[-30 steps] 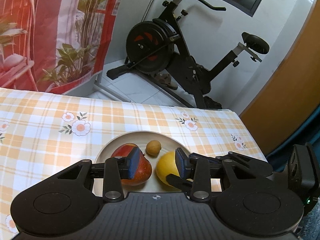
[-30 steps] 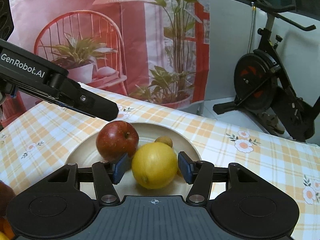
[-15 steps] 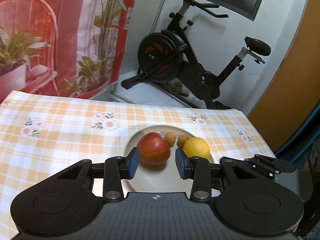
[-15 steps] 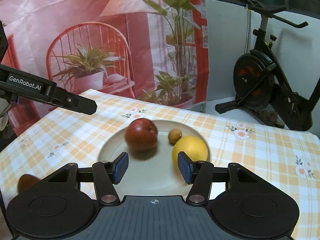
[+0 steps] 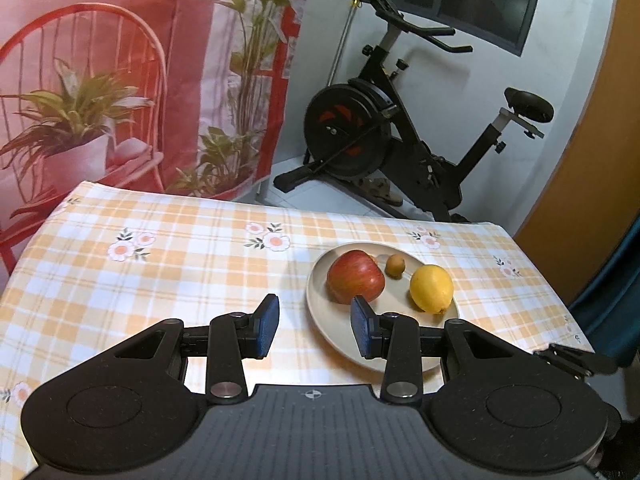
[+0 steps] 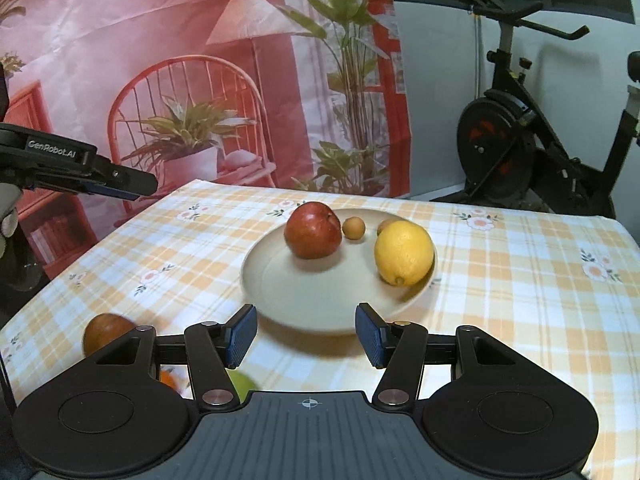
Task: Organize fruits
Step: 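Lower the lemon onto the plate and open both grippers, then move both grippers back to the fruit pile, right gripper over an orange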
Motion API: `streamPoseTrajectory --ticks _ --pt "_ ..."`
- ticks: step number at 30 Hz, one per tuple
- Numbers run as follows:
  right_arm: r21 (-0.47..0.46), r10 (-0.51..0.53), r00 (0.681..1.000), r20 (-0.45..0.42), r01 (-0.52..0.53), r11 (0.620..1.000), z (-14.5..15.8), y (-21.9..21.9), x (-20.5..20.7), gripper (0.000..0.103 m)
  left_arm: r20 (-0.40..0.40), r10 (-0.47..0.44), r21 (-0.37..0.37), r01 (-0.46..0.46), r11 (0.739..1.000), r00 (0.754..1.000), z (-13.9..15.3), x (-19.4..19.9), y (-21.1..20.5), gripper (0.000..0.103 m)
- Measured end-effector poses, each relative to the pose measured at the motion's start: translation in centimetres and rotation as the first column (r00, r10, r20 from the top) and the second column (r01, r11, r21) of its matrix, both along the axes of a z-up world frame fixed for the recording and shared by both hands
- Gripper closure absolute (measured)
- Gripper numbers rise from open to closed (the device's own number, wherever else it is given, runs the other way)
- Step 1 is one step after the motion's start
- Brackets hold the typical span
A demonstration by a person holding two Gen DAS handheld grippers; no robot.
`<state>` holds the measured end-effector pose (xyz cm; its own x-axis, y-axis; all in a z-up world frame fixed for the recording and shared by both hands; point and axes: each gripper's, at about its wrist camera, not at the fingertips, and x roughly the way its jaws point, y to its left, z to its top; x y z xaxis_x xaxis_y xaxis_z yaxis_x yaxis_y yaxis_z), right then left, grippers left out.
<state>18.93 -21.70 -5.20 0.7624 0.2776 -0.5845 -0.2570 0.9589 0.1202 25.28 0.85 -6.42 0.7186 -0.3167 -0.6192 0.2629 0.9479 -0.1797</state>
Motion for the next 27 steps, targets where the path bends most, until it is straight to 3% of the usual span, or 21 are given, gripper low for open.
streamPoseTrajectory --ticks 15,27 --pt "-0.042 0.019 1.000 -0.022 -0.020 0.999 -0.5 2.5 -4.2 0.052 0.010 -0.008 -0.010 0.008 1.000 1.000 -1.5 -5.5 0.7 0.062" --pt "-0.035 0.014 0.999 -0.033 -0.016 0.999 -1.1 3.1 -5.3 0.052 -0.006 0.054 -0.034 -0.054 0.998 0.999 -3.3 -9.2 2.0 0.062"
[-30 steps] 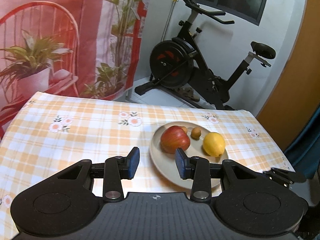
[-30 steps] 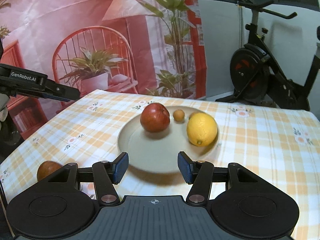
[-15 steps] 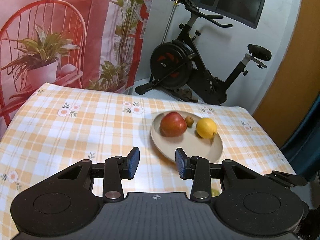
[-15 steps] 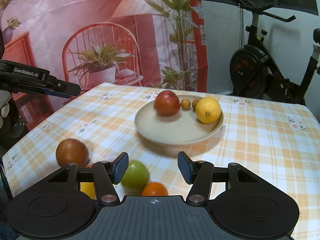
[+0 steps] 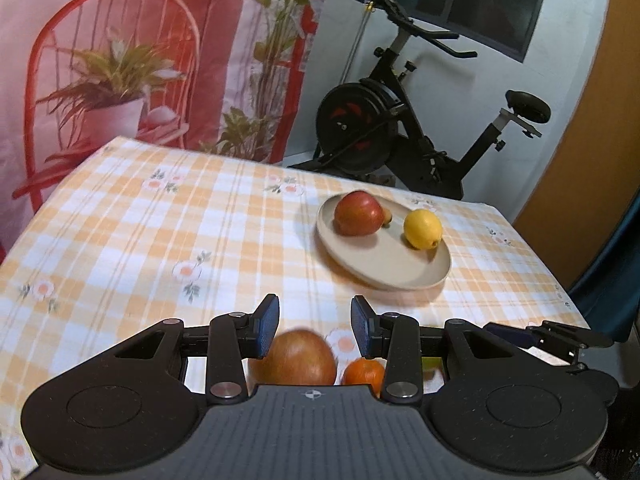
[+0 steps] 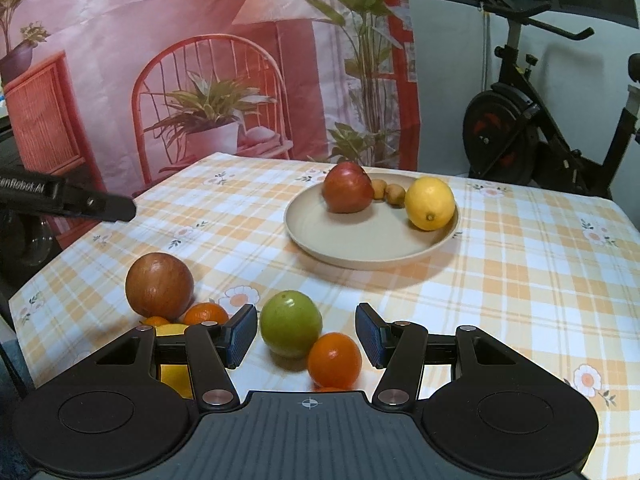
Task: Organize fruits
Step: 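Move both grippers back to the fruit pile, right gripper over an orange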
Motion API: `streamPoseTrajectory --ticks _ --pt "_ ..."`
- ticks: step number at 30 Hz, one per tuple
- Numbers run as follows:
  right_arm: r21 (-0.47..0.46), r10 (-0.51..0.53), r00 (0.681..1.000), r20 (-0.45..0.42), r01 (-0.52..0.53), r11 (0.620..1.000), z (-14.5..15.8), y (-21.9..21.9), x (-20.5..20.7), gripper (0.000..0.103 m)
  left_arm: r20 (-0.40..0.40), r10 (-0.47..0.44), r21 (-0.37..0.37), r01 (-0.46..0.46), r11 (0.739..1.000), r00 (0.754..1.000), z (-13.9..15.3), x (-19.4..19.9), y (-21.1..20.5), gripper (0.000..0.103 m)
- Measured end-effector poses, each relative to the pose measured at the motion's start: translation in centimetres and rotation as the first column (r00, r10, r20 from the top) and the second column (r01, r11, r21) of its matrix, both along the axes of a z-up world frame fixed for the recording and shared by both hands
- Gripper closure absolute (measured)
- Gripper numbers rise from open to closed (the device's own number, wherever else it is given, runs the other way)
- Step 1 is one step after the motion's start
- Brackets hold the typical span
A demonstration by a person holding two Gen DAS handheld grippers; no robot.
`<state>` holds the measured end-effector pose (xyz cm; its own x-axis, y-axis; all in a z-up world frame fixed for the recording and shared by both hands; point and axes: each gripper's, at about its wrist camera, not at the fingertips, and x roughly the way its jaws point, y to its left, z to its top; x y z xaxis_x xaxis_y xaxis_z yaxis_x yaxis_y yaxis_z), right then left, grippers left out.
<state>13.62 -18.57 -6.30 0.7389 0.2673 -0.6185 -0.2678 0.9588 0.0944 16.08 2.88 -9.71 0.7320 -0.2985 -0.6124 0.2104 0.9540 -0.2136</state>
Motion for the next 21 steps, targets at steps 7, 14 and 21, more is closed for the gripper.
streamPoseTrajectory --ticks 7,14,21 --pt "0.003 -0.018 1.000 -0.021 0.018 1.000 -0.7 -0.3 -0.4 0.053 -0.016 0.023 0.005 -0.023 1.000 1.000 -1.4 -1.5 0.6 0.062" --pt "-0.003 -0.026 0.999 -0.029 0.026 1.000 -1.0 -0.5 -0.8 0.053 -0.031 0.032 0.011 -0.032 0.999 0.999 -2.4 -2.4 0.6 0.062" --pt "0.004 -0.054 0.997 -0.051 0.054 0.999 -1.8 -1.2 -0.3 0.059 -0.049 0.014 0.010 -0.013 1.000 0.999 -3.0 -2.2 0.3 0.062"
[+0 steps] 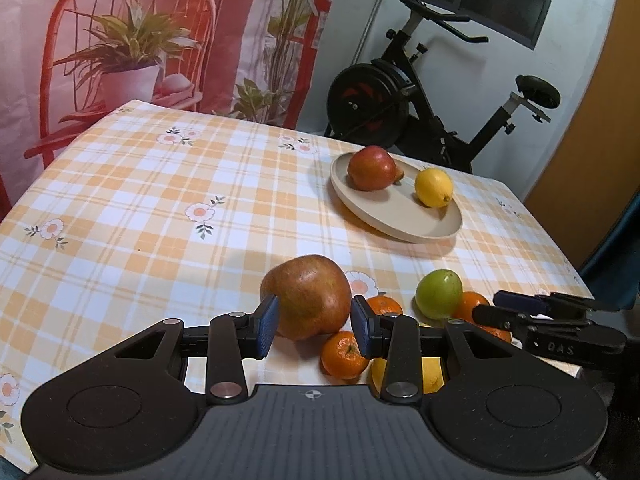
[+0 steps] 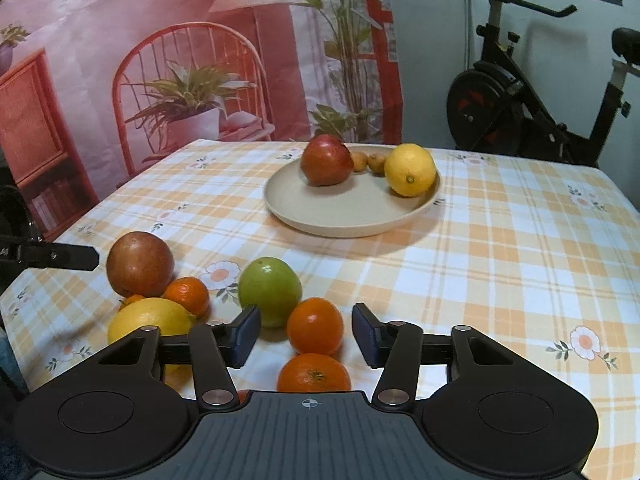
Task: Organize fruits
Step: 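Move both grippers back to the fruit pile, right gripper over an orange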
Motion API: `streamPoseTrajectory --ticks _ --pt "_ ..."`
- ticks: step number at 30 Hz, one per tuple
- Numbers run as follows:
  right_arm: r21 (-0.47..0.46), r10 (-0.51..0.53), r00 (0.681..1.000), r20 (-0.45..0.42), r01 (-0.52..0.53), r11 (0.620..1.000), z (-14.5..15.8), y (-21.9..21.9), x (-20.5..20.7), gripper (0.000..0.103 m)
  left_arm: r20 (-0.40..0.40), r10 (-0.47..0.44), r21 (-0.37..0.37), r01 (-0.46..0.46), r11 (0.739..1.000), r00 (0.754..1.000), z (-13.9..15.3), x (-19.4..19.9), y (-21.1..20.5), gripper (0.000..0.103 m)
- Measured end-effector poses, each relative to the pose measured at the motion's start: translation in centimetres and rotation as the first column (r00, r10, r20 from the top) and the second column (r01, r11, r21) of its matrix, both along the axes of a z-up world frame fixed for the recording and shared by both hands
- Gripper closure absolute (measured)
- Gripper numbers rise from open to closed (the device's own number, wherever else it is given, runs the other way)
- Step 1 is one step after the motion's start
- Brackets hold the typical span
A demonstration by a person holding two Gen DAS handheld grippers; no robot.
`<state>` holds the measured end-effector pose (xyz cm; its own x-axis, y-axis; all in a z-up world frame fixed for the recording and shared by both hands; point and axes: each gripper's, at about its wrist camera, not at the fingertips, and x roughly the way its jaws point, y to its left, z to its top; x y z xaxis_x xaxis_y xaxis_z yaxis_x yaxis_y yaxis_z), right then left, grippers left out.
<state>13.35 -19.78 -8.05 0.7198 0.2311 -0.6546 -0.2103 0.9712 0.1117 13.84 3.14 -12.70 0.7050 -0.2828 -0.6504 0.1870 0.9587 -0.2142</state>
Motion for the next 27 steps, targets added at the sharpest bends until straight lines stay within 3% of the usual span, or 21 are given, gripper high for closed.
streamPoseTrajectory --ticks 9,14,27 --pt "0.021 0.002 0.999 -0.041 -0.001 1.000 -1.1 -0.2 1.2 0.062 -0.033 -0.016 0.002 0.016 1.000 0.999 -0.9 0.2 -0.4 0.062" --pt "0.038 0.004 0.999 -0.052 -0.002 0.999 -1.6 -0.5 1.7 0.070 -0.045 -0.020 0.004 0.020 1.000 0.999 -1.1 0.3 -0.5 0.062" --pt "0.092 -0.019 1.000 -0.020 0.021 0.996 -2.1 -1.7 1.0 0.071 -0.102 -0.032 -0.026 0.030 0.999 0.994 -2.0 0.9 -0.7 0.062"
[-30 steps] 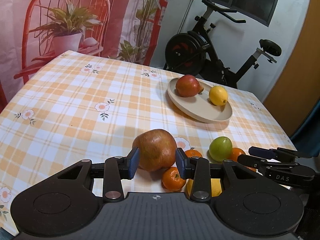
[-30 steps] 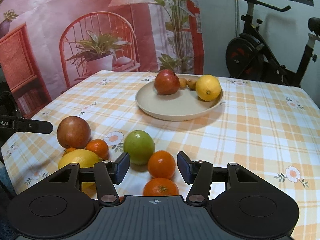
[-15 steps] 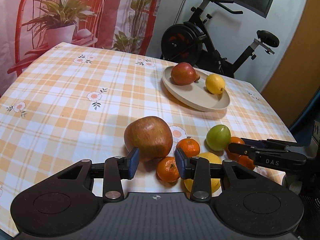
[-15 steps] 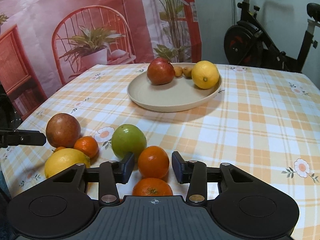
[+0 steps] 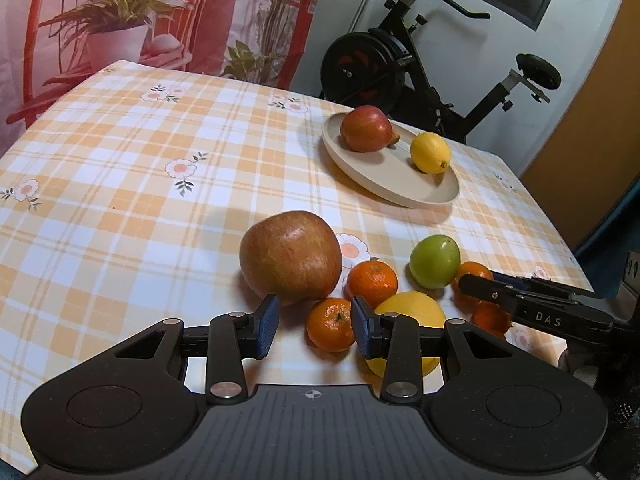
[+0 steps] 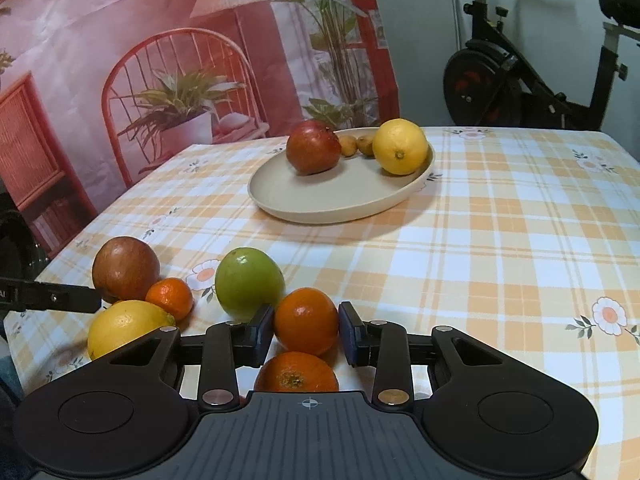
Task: Organize fruits
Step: 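Move both grippers back to the fruit pile, right gripper over an orange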
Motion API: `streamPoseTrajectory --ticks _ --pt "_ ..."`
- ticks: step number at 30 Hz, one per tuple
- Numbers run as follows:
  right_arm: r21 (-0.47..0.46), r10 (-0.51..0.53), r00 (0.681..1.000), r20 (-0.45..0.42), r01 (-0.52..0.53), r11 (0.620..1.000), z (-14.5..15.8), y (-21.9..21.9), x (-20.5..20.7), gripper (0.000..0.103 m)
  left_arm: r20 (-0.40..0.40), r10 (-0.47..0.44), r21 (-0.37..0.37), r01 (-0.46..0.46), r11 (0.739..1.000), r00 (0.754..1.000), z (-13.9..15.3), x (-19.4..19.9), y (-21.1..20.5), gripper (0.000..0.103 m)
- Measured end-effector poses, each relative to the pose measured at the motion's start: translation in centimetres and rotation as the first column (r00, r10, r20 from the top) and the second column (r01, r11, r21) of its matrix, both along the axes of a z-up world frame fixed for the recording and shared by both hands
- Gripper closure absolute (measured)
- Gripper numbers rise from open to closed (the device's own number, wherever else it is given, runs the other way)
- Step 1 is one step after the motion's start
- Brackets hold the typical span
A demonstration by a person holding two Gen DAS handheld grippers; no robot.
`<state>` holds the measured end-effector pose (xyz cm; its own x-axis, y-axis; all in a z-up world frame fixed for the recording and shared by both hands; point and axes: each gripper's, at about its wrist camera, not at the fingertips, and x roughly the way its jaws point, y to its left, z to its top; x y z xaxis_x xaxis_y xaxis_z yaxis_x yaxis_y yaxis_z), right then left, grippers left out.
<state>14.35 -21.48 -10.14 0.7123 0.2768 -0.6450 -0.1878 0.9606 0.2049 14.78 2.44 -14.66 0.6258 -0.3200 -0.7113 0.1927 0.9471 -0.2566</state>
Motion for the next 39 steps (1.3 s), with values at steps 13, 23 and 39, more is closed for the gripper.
streamPoseTrajectory --ticks 13,23,39 --pt "0.007 0.008 1.000 0.004 -0.008 1.000 0.0 0.0 -0.2 0.071 -0.027 -0.047 0.018 0.048 0.999 0.999 -0.6 0.1 -0.8 0.061" --pt "0.008 0.007 1.000 0.002 -0.007 1.000 0.0 0.0 -0.2 0.071 -0.030 -0.068 0.058 0.070 0.996 0.997 -1.3 0.8 -2.1 0.061" --pt "0.008 0.006 1.000 0.000 -0.006 1.000 0.0 0.0 -0.2 0.071 -0.016 -0.079 0.089 0.080 0.993 0.997 -1.7 0.6 -2.3 0.067"
